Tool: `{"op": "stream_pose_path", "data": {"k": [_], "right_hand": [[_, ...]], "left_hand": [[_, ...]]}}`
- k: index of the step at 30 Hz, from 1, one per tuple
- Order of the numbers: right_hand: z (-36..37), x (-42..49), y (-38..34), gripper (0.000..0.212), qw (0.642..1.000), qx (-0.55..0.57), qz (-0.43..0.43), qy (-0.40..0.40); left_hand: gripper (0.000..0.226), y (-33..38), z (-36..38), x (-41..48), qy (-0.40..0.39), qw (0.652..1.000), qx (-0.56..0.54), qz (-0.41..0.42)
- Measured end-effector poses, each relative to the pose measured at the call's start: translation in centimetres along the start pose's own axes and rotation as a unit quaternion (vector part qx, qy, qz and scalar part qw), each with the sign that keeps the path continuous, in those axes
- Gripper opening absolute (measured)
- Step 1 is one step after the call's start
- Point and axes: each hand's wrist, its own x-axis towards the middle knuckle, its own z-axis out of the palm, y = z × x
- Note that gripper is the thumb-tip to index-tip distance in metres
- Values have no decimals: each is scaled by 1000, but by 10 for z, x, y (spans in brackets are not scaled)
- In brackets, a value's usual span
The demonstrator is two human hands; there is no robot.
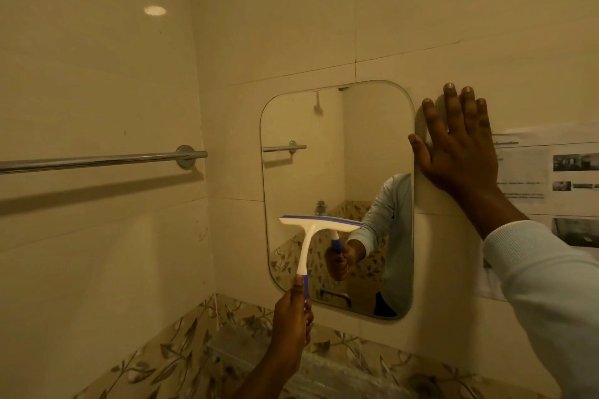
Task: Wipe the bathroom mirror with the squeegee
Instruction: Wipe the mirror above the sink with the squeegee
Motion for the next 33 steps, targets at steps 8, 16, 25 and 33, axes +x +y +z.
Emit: {"op": "stream_pose_path", "data": {"k": [8,16,25,33], "right_hand": [[2,-1,1,75,1000,-7,0,-11],[4,-1,2,76,1000,-15,-2,-17],[5,0,3,75,1000,-22,-3,-13],[5,0,3,76,1000,-10,0,-23]], "left_hand": [[66,1,0,-12,22,1000,-16,-16],[65,122,48,-2,-27,989,-11,146],[60,219,99,14,-53,981,-33,183],[61,182,91,17,-39,982,10,182]]}}
